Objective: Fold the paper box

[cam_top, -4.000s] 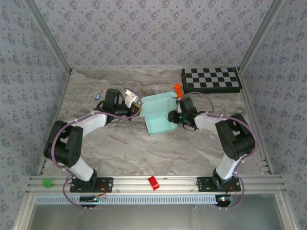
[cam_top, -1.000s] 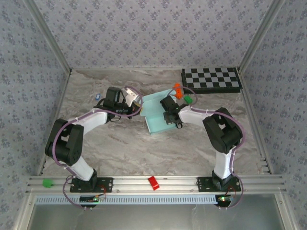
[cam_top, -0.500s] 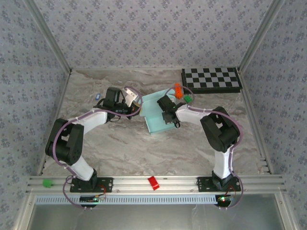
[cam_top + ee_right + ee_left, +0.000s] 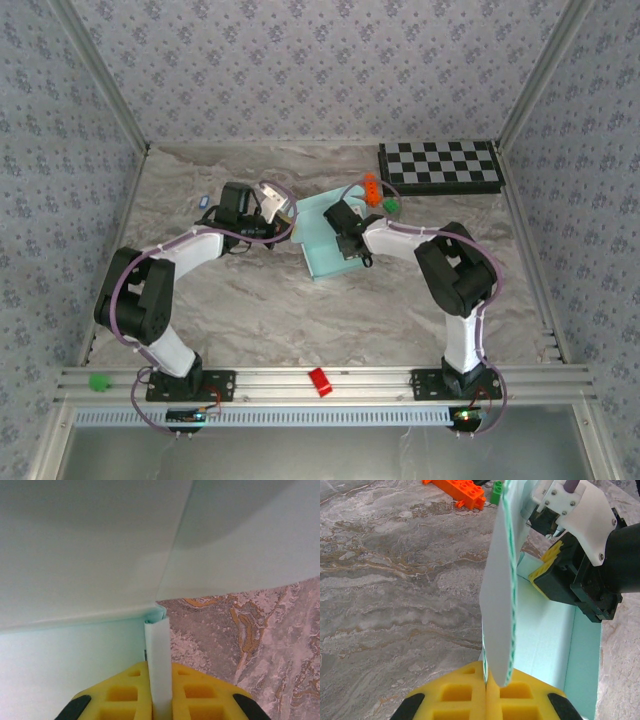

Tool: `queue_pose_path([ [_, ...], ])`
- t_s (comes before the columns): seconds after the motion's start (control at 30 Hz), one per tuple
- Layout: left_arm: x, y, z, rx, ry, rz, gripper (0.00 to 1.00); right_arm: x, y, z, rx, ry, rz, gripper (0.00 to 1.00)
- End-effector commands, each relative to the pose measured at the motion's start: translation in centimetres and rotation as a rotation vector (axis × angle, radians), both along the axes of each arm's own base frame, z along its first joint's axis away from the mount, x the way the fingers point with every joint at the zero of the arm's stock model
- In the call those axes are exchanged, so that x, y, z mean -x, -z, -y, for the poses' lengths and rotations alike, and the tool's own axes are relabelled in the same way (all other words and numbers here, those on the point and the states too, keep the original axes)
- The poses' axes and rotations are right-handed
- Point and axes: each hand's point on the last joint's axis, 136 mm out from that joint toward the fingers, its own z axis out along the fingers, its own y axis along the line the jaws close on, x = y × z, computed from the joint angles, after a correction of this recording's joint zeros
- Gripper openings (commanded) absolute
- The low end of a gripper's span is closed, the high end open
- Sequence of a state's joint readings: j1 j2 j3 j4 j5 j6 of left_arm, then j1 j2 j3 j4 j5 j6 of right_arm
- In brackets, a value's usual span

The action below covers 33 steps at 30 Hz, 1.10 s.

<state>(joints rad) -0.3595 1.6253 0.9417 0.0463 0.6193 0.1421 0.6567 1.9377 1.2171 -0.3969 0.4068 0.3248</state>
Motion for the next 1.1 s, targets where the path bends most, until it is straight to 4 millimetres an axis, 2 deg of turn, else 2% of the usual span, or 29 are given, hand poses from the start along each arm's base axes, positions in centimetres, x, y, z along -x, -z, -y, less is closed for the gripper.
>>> queue_pose_path([
  [0.0,-0.3,-2.3,0.5,0.035,0.044,0.045,0.0,3.1,3.6,6.6,0.286,0.076,-0.139,0.12],
  [0.23,-0.4,-2.5,0.5,0.036,0.051,0.049,0.0,3.1,2.9,4.5,0.149,0.066,-0.137,0.12],
  [0.5,-0.2,-2.8,0.8,0.043,0.08,0.074,0.0,2.4,0.3,1.8,-0.037,0.074,-0.089,0.16],
  [0.93,0.2,-2.6,0.9,0.029,0.116,0.116,0.0,2.2,-1.2,0.2,-0.178,0.102,-0.06,0.41],
  [1.07,0.4,-2.6,1.1,0.022,0.136,0.141,0.0,2.2,-1.7,-0.5,-0.236,0.105,-0.054,0.46],
])
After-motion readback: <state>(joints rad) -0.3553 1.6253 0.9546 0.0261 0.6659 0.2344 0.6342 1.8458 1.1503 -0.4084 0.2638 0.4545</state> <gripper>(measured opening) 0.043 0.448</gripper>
